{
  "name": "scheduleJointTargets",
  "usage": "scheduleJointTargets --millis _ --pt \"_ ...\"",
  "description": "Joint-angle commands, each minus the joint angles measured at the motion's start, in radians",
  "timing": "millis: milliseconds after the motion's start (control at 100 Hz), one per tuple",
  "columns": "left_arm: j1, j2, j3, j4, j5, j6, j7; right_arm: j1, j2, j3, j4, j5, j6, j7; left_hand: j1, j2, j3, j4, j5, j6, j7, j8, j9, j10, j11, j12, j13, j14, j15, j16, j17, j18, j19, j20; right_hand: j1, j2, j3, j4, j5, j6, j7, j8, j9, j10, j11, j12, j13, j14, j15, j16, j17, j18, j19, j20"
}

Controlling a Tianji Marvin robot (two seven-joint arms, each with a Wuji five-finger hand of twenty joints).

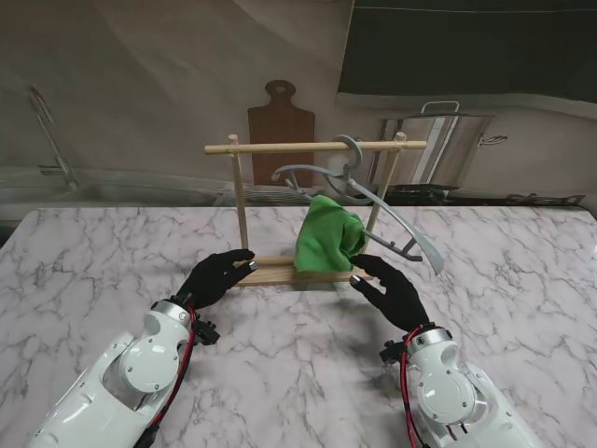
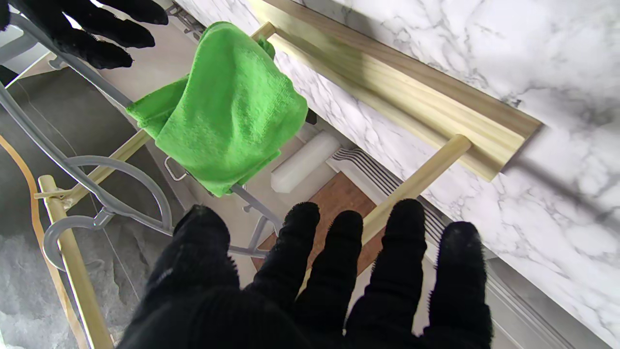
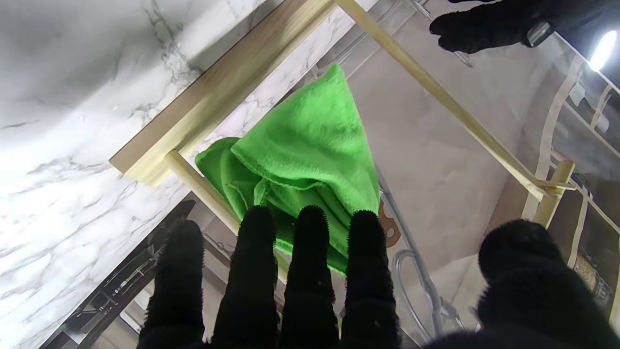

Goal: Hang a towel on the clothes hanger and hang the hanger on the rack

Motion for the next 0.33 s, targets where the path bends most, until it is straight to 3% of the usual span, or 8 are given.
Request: scheduleJointTargets --millis 0,320 --pt "0.001 -0.003 0.002 -0.001 -0.004 0.009 -0.013 0.009 0.001 -0.001 0.008 0.004 -0.004 0.000 0.021 0.066 -0.014 -0.001 -0.023 0.005 -0.009 -0.016 -0.019 -0.003 -0.005 -0.001 -0.017 -0.025 -0.009 -0.010 -0.017 -0.016 -0.042 -0.012 0.006 0.021 -0.003 0.006 0.026 -0.063 0.008 -0.025 0.014 -0.036 -0.023 -0.008 -0.014 -0.034 -0.022 -0.024 -0.012 -0.030 -0.013 -0.007" --pt "-0.017 -0.003 0.009 0.013 -0.017 0.020 -0.028 0.043 -0.002 -0.023 0.043 0.012 0.001 0.004 0.023 0.068 -0.015 -0.001 -0.024 0.007 -0.010 -0.017 -0.019 -0.002 -0.004 0.000 -0.019 -0.023 -0.009 -0.010 -0.019 -0.015 -0.046 -0.011 -0.012 0.010 0.020 0.004 0.009 -0.053 0.002 -0.029 0.007 -0.040 -0.028 -0.008 -0.015 -0.037 -0.026 -0.021 -0.012 -0.026 -0.019 -0.002"
